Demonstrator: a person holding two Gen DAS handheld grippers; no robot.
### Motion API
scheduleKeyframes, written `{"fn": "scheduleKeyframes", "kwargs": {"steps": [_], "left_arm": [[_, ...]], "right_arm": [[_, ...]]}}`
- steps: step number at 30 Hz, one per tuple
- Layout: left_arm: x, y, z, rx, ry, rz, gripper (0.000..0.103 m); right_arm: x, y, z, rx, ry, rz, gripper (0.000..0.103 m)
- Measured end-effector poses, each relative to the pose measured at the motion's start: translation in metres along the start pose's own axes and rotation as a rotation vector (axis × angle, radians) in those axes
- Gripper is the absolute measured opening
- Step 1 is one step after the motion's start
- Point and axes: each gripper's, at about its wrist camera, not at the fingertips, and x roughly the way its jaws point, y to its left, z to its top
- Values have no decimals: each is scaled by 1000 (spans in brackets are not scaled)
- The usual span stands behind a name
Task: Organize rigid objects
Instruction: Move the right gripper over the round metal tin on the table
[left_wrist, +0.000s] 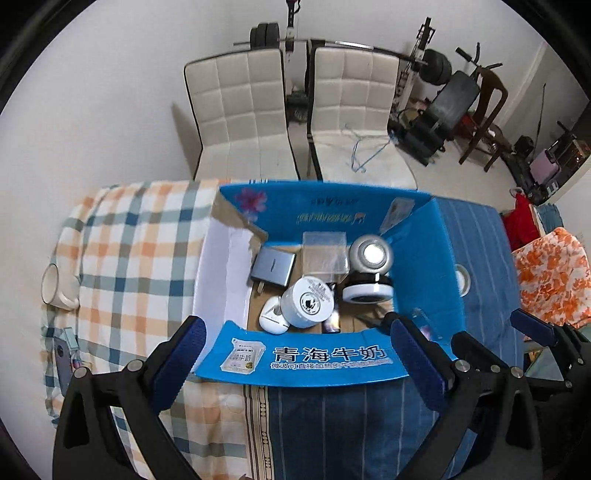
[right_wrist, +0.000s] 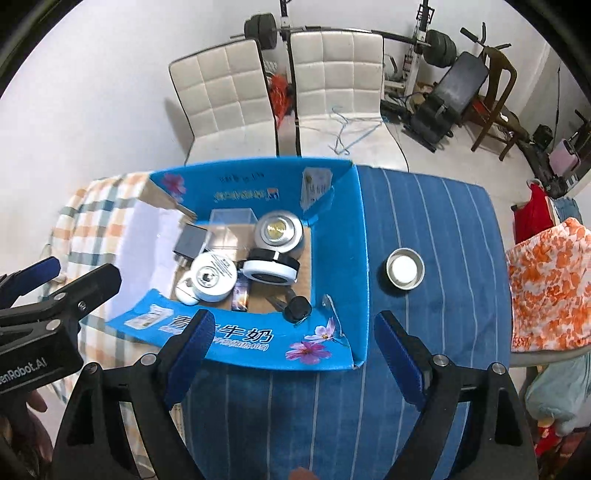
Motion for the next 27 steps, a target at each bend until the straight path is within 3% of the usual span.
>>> {"fn": "scheduleKeyframes", "kwargs": {"steps": [8, 14, 20, 27], "left_arm": [[-25, -13, 1, 18, -30, -31, 103], [-18, -24, 5, 13, -39, -45, 103], [22, -38, 15, -11, -4, -63, 103], [103, -57, 25, -26, 124, -80, 103]], "right_arm": [[-37, -15, -1, 43, -38, 48, 90], [-29, -52, 0, 132, -40, -5, 90], [11, -121, 4, 294, -11, -140, 90], [103, -184, 17, 450, 97, -129, 90]]}}
